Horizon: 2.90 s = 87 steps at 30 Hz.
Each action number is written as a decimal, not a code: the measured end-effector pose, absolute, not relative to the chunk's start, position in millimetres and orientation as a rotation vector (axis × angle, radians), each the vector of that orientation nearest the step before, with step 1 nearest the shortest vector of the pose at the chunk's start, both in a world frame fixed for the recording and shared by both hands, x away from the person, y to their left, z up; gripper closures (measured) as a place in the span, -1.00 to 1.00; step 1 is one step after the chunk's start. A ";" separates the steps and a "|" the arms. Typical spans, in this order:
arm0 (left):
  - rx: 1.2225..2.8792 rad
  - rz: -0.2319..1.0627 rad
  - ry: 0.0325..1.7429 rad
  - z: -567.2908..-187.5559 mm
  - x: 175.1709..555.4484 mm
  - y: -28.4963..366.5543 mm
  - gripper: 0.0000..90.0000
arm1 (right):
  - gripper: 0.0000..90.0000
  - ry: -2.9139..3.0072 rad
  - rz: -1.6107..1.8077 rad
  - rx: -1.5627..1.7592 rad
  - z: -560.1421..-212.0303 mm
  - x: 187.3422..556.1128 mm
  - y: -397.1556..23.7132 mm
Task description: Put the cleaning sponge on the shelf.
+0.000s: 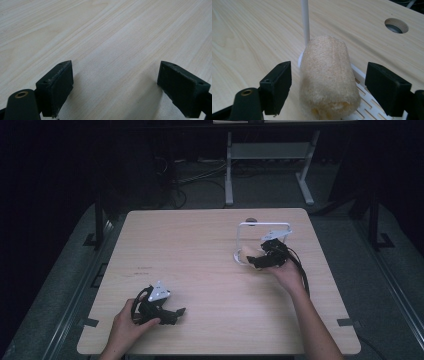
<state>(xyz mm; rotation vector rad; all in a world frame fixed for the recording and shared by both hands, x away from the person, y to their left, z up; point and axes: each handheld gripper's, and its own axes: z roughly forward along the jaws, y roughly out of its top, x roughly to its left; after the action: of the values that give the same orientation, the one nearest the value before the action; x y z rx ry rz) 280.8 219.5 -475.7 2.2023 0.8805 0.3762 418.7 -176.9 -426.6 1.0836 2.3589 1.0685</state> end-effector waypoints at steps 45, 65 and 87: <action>2.207 0.377 0.876 -475.6 281.0 219.9 -0.72 | 1.00 2.509 1.046 1.065 -453.9 373.5 -166.8; 2.207 0.377 0.877 -475.6 281.0 219.9 -0.72 | 1.00 2.424 1.053 1.127 -458.0 380.0 -180.9; 2.207 0.377 0.877 -475.6 280.9 219.9 -0.72 | 1.00 2.293 1.045 1.203 -455.9 385.5 -205.2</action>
<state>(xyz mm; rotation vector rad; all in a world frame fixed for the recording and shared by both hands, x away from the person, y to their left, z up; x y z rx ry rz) 280.9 219.9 -475.6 2.2071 0.8768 0.3770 385.5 -205.2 -455.9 1.2028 2.2934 1.0447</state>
